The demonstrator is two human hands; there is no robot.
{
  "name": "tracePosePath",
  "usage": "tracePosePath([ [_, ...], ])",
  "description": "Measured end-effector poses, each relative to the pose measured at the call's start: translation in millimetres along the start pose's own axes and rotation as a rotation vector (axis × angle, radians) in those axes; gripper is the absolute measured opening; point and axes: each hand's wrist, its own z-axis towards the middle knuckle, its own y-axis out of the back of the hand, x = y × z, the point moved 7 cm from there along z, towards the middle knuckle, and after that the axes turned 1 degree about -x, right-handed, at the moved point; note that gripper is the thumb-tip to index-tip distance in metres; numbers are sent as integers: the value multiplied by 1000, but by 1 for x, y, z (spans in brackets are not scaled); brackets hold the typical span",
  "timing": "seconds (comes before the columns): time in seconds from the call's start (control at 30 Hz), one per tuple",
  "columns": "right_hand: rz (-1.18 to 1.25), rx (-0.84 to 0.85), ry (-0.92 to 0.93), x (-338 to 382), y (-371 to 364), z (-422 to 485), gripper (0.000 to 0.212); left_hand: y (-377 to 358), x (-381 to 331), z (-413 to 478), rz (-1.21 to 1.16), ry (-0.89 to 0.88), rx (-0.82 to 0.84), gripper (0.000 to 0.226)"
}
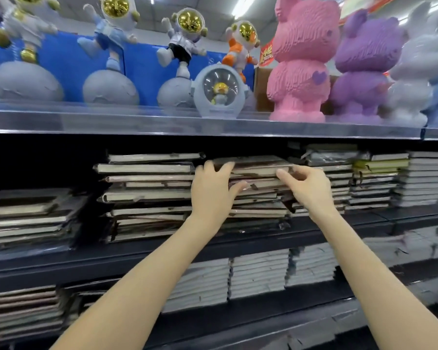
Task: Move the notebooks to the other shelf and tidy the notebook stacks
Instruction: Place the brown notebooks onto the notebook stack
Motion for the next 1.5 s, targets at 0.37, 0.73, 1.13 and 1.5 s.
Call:
tracePosePath([
  [0.37,127,-127,890,156,-103,-154,22,119,116,-107,94,-194,-212,25],
  [0.73,-503,507,729,267,-356,-190,76,261,344,-150,479,135,-177,33],
  [1.13,-229,107,831,287,-340,-232,47,306,449,-168,640,234,127,77],
  [1.5,55,109,931,255,-235,-271,44,220,328,-151,-933,786,279,81],
])
